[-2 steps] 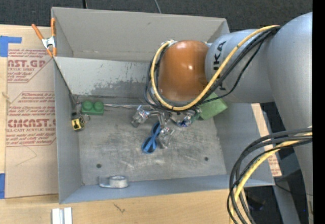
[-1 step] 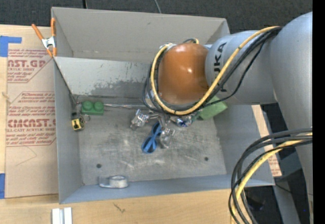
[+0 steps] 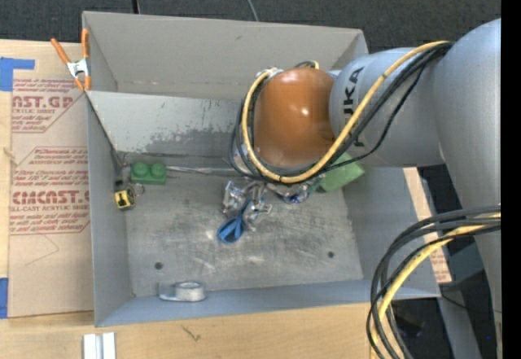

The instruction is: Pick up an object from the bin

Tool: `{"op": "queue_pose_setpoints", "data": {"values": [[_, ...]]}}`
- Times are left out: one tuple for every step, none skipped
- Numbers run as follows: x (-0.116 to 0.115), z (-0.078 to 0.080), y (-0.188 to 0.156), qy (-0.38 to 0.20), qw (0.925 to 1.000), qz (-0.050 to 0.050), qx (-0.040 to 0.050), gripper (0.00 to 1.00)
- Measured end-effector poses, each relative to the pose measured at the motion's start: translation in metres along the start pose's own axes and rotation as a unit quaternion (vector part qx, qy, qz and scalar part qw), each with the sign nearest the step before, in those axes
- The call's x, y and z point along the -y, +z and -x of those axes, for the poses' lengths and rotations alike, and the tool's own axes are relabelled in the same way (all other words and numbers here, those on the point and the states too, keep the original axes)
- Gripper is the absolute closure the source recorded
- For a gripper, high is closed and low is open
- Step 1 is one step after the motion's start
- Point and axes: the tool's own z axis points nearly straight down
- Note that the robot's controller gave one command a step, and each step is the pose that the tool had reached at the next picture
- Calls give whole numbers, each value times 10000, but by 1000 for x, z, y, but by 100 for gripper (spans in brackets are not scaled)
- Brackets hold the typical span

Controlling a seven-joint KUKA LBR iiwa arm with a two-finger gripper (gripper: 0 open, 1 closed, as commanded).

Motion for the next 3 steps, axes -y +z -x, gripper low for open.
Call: {"op": "queue_pose_setpoints", "data": {"values": [[0,2,-14,7,10000,29,-25,100],[0,4,-60,12,10000,23,-22,100],[0,6,-81,17,10000,27,-25,100]]}}
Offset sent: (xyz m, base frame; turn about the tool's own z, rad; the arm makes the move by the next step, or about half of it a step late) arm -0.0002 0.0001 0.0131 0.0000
